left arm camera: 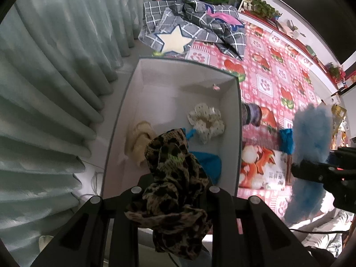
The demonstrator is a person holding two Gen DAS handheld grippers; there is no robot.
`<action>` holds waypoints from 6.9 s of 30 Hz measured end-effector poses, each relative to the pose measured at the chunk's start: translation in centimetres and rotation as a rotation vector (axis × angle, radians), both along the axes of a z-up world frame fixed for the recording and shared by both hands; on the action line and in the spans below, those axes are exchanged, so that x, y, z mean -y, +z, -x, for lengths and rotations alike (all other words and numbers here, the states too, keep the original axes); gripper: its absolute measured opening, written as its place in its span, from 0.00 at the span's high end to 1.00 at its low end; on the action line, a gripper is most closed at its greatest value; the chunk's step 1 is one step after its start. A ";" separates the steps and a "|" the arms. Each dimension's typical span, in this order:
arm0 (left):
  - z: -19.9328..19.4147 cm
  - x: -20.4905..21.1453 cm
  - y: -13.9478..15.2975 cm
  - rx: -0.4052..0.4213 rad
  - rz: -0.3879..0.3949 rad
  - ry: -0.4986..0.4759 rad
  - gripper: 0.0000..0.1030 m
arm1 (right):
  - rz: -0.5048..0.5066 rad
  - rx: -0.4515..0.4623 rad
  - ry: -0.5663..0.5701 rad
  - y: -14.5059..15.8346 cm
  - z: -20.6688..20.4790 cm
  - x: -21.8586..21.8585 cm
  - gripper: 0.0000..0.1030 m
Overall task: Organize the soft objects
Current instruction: 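Lower the leopard cloth with left tool while right tool lowers fluffy item over box, then open left tool to drop the leopard cloth while right tool drops fluffy item, then move both tools back to the knit slipper and blue cloth on the tablecloth, then grasp the striped knit slipper with left tool while right tool grasps blue cloth, then lift the knit slipper and blue cloth with both tools and carry toward box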
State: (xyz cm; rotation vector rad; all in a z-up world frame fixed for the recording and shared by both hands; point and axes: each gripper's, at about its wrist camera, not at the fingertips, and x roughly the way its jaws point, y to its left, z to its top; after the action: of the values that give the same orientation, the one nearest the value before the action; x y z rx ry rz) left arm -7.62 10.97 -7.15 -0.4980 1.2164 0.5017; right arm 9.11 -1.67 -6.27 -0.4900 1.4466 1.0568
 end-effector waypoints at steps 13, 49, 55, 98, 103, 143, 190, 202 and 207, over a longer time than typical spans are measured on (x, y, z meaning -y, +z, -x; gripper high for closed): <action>-3.4 -3.2 -0.8 -0.031 -0.023 0.016 0.74 | -0.012 -0.049 -0.032 -1.0 -1.9 -5.5 0.71; -3.4 -3.2 -2.2 -0.090 0.034 0.047 0.00 | -0.043 -0.069 -0.005 -1.6 -1.7 -8.5 0.20; -3.2 -3.4 -2.0 -0.073 0.048 0.059 0.00 | -0.041 -0.061 -0.071 -1.4 -2.9 -7.7 0.00; -16.4 10.5 -0.6 -0.107 0.051 -0.305 0.00 | 0.125 -0.234 -0.609 -5.5 -18.2 17.3 0.00; -19.0 10.6 -2.7 -0.138 0.164 -0.285 0.00 | 0.192 -0.276 -0.571 -11.0 -20.0 17.5 0.00; -33.7 14.3 -12.6 -0.320 0.188 -0.362 0.00 | 0.295 -0.128 -0.527 -18.8 -24.6 27.0 0.00; -31.7 11.3 -20.2 -0.295 0.066 -0.271 0.43 | 0.207 -0.042 -0.504 -14.8 -20.2 29.2 0.64; -31.3 15.7 -10.3 -0.132 -0.035 -0.406 0.43 | 0.166 -0.093 -0.631 -10.2 -19.2 37.2 0.63; -29.9 18.6 -5.9 -0.074 -0.056 -0.441 0.43 | 0.154 -0.108 -0.675 -8.7 -16.9 39.7 0.63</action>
State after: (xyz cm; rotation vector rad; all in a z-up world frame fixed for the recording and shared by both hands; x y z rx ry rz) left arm 22.27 -7.64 -13.03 -0.1537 1.3331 0.1770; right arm 26.05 -41.39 -14.99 -0.0299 1.6306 0.4384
